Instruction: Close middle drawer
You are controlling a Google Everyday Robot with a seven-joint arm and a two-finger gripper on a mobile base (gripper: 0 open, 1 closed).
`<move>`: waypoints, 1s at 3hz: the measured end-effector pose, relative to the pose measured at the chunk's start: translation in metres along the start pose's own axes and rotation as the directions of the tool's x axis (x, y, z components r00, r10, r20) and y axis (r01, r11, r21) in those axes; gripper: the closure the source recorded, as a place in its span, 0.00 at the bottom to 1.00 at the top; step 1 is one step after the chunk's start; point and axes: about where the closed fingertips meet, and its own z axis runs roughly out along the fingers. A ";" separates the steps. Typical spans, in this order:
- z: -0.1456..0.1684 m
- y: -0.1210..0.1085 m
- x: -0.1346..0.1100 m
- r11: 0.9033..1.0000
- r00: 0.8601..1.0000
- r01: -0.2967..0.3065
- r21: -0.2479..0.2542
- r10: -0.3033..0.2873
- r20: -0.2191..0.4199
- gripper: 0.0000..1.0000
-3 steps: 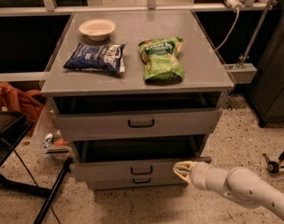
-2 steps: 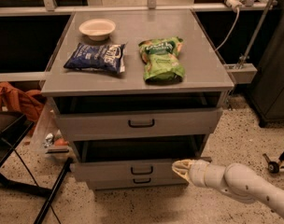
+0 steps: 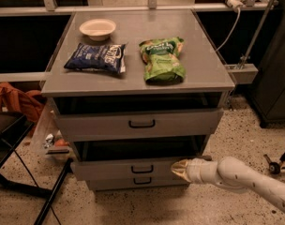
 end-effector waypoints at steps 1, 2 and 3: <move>0.003 -0.005 0.011 1.000 1.000 -0.022 -0.007 0.022 -0.015 0.59; 0.001 -0.008 0.012 1.000 1.000 -0.025 -0.005 0.025 -0.016 0.36; 0.002 -0.010 0.016 0.999 0.999 -0.036 -0.021 0.036 -0.025 0.13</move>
Offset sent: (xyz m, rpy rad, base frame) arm 0.0112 -0.0216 -0.0038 -0.0051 0.0246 -0.0304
